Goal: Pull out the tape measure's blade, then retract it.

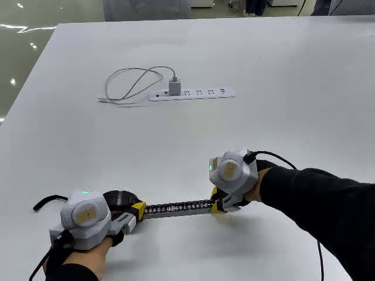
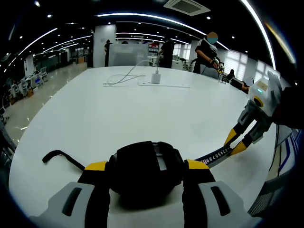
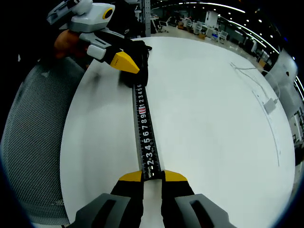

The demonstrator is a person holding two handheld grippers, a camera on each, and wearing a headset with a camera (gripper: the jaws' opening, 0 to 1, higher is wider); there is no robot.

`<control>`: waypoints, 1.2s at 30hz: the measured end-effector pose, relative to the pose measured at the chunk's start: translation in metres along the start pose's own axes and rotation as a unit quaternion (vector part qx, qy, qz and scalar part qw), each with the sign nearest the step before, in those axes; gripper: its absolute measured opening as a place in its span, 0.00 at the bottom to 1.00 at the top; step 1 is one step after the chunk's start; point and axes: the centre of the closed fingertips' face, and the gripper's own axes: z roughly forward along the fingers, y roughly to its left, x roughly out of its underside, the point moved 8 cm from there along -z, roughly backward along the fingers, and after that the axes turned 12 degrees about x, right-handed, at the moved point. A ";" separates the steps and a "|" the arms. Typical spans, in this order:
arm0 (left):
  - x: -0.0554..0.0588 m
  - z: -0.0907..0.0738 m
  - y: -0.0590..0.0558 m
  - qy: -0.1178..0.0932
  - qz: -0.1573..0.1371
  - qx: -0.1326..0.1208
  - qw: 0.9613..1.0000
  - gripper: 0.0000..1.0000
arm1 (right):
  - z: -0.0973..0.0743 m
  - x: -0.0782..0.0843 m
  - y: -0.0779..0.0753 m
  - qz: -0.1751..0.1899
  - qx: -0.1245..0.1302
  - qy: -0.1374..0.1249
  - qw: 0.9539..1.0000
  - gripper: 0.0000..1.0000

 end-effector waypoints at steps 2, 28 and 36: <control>0.000 0.000 0.000 0.000 0.000 0.000 1.000 0.57 | 0.000 -0.001 0.000 0.002 0.000 0.000 1.000 0.10; 0.000 -0.001 0.000 0.002 0.000 0.000 1.000 0.57 | 0.005 -0.011 0.001 -0.006 0.000 0.005 1.000 0.10; 0.000 -0.001 0.000 0.002 -0.001 0.001 1.000 0.57 | 0.006 -0.015 0.002 -0.007 -0.001 0.006 1.000 0.10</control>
